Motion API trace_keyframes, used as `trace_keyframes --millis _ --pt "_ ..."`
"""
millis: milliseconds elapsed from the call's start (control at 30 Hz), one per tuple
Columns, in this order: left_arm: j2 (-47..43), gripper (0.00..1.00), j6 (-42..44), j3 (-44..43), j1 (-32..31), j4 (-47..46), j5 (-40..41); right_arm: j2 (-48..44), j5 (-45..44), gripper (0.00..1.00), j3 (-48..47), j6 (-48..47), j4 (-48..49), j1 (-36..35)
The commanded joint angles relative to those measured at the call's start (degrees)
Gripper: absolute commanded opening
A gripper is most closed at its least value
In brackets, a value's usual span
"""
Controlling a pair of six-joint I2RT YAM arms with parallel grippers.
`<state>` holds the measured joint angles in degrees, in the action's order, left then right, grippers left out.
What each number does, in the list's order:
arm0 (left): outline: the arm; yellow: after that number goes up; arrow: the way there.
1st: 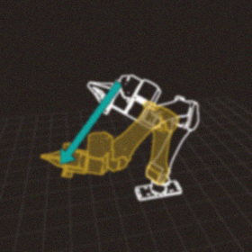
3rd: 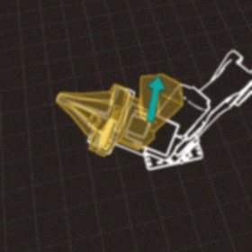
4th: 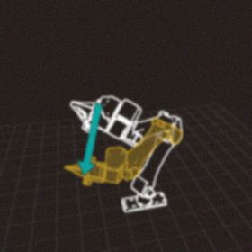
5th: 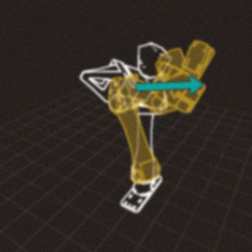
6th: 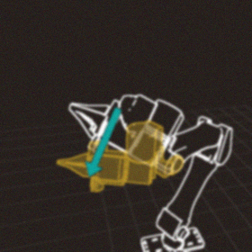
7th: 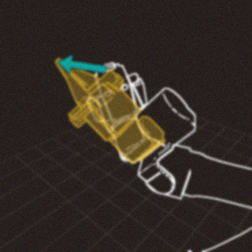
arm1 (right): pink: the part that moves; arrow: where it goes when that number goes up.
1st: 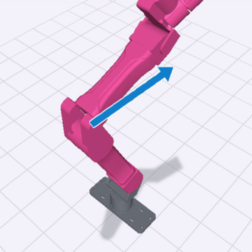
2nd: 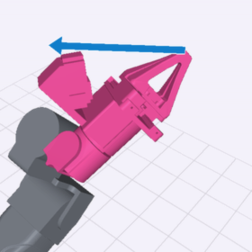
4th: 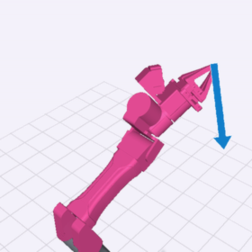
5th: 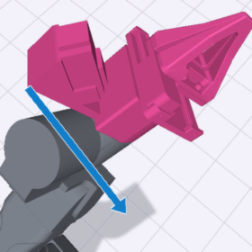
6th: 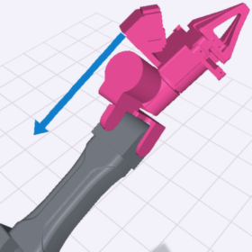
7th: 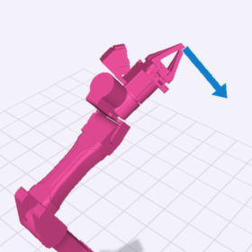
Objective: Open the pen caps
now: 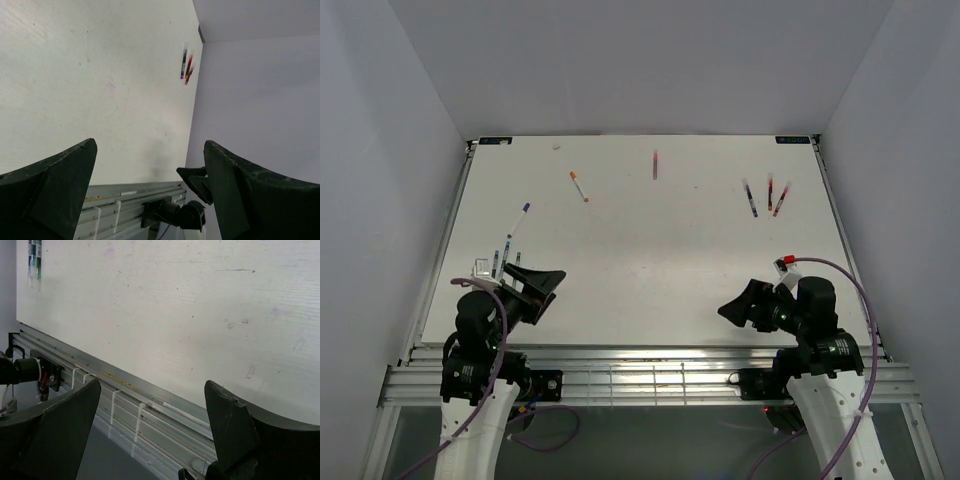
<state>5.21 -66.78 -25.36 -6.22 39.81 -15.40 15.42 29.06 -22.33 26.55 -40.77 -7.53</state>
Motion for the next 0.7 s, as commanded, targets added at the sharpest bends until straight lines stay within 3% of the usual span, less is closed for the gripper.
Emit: trace_keyframes --millis 0,200,400,667 --pt "5.67 0.98 2.97 -3.8 0.15 4.92 -5.15 -0.21 -5.92 0.9 -1.84 -2.82 -1.07 -0.03" --pt "4.81 0.98 -1.07 -3.12 -0.29 4.75 -8.15 3.29 -6.9 0.9 -4.56 -1.14 1.31 -0.03" --pt "6.04 0.98 -0.8 0.4 -1.07 0.89 -12.1 12.61 -9.88 0.9 -8.68 -1.32 4.3 -0.03" --pt "9.81 0.98 3.14 -1.78 -2.48 1.22 -13.43 34.83 -21.58 0.9 -23.45 -3.17 6.84 -0.03"
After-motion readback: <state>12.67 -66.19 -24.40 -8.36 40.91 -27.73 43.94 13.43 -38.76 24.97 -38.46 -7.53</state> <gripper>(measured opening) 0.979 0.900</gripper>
